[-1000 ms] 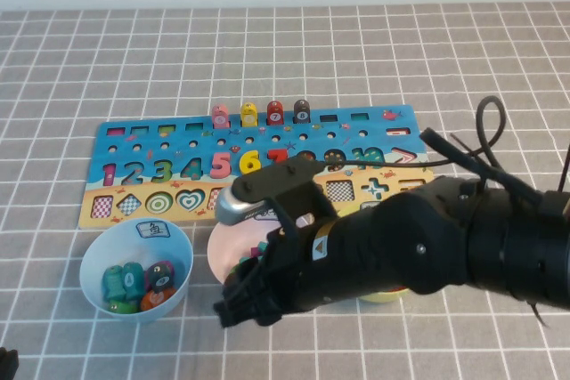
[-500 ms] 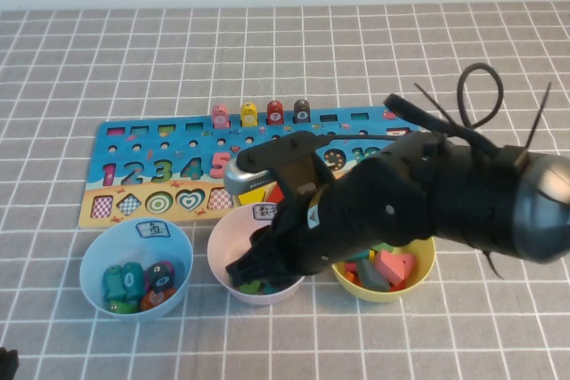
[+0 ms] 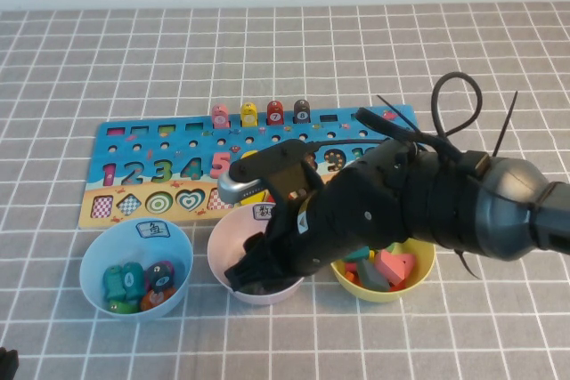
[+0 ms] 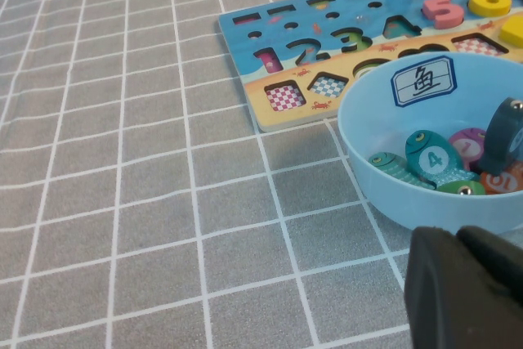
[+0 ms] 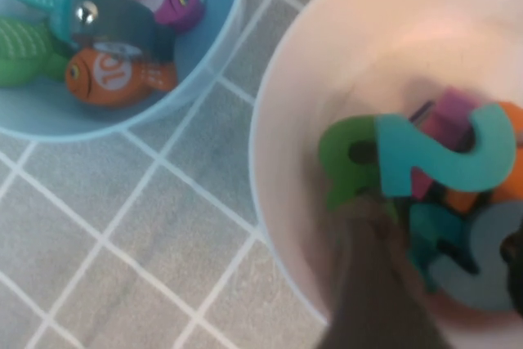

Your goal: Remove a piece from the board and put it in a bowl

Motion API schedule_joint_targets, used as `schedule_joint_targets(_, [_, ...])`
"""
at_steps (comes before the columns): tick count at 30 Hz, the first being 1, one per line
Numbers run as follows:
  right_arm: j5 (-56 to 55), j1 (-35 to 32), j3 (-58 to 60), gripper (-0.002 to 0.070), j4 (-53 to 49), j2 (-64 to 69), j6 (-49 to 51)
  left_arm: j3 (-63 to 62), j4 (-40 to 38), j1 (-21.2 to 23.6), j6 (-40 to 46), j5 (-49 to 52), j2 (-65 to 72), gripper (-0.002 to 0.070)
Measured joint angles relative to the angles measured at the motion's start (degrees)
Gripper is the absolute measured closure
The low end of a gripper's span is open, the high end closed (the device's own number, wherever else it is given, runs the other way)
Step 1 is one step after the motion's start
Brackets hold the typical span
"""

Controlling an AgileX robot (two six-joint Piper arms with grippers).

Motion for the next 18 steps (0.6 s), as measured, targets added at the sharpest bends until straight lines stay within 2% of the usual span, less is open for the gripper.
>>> schedule_joint_targets(5, [-1.0,0.0,-0.5,0.0283,-0.1,0.0,0.0,0.0,0.0,0.0,0.0,0.0,0.0,0.0680])
schedule_joint_targets(11, [-0.2,0.0,-0.7,0.0279,-0.1,-0.6,0.0,0.0,0.0,0.0,0.0,0.0,0.0,0.0680])
schedule_joint_targets(14, [0.7,0.0,0.7,0.0335,-0.1,-3.4,0.0,0.0,0.0,0.0,0.0,0.0,0.0,0.0680])
schedule_joint_targets(18, [0.8,0.0,7.3,0.0496,-0.1,-12.0,0.7,0.0,0.0,0.0,0.0,0.0,0.0,0.0680])
